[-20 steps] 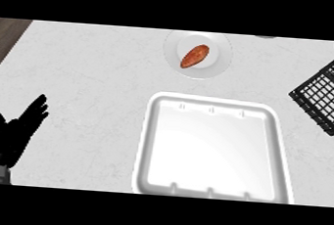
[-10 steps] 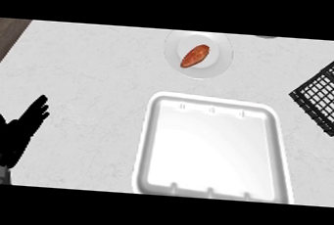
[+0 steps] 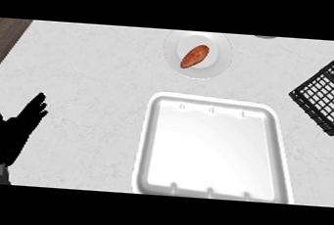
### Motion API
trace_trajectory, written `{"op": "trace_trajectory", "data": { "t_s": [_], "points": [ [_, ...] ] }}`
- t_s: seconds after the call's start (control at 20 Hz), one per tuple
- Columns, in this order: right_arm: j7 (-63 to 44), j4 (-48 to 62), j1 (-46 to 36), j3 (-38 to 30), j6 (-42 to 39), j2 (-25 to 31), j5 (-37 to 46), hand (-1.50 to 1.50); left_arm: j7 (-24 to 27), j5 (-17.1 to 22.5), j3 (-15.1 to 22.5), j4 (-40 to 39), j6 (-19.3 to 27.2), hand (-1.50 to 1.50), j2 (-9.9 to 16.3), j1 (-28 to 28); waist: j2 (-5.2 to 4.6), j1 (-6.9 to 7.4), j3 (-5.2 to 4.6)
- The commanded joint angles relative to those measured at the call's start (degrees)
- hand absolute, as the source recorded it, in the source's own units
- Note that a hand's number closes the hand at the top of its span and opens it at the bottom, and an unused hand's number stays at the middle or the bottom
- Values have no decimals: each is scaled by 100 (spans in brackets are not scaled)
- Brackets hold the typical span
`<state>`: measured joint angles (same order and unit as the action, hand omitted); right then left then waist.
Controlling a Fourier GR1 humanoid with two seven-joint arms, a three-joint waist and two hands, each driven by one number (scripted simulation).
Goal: Pick the lemon from the tray and place it in the tiered basket
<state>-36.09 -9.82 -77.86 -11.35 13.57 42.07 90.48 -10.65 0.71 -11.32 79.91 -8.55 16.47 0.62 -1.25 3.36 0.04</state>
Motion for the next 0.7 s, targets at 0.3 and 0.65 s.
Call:
{"op": "trace_trajectory", "data": {
  "t_s": [0.3,0.65],
  "points": [
    [163,310,-172,-79,-845,145,-66,150,253,-111,107,-182,65,0,-213,-17,-13,22,2],
    [-737,777,181,-749,-1664,355,-719,-150,143,75,-143,-265,-80,0,31,88,-24,-8,6]
  ]
}}
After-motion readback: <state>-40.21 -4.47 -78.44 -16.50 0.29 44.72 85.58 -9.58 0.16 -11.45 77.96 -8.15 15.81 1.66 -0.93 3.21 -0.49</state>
